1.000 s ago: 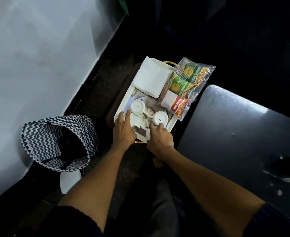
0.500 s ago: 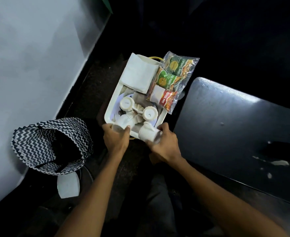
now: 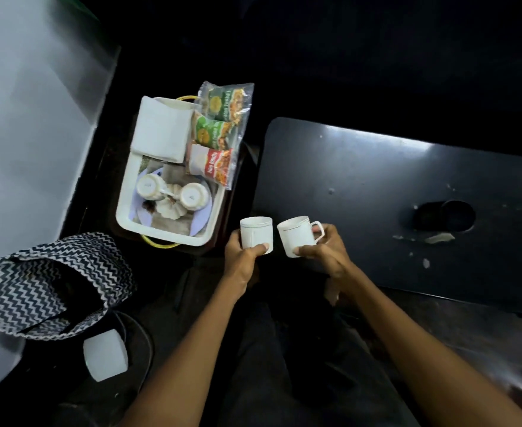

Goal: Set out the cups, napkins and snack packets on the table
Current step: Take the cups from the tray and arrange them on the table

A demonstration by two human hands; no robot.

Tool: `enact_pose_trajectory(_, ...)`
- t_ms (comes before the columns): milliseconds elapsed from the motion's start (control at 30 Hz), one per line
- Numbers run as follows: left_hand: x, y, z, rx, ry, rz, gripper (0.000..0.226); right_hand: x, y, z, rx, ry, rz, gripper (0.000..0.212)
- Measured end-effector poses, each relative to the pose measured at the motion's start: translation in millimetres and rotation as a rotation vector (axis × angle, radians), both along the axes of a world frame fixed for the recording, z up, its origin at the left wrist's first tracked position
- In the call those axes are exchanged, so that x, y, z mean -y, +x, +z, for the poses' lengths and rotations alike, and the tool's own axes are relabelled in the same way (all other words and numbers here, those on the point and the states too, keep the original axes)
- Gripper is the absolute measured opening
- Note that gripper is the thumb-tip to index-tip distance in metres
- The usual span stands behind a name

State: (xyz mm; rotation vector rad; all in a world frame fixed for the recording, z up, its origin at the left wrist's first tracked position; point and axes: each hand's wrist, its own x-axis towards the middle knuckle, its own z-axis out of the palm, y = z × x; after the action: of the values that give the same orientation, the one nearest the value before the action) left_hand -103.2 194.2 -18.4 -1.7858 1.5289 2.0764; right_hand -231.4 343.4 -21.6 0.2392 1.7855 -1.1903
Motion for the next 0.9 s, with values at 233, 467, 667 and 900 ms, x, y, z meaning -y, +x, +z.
enact_pose_trajectory(233,-94.7,-49.4,-32.6,0.165,-0.296,-0.313,0.070,-94.3,-48.7,-26.7,-0.228,0.109,0.064,0.084)
enact_pose_trajectory(467,-154.2,-80.4,-75.1,0.298,-0.578,-0.432,0.077,-146.8,-76.5,-65.6,-0.357,0.448,0.198,0.083)
enact_pose_trajectory(667,-165.7,-96.7,-101.0,0.317,-0.592,-0.499,0.078,-142.6,-78.4,-97.3,-0.512,0.573,0.305,0.080)
enact_pose_trajectory(900,-165.9,-112.4,-115.3,0.304,-0.700,-0.699,0.075,-126.8,-64.3,-121.2,-0.604,0.633,0.222,0.079)
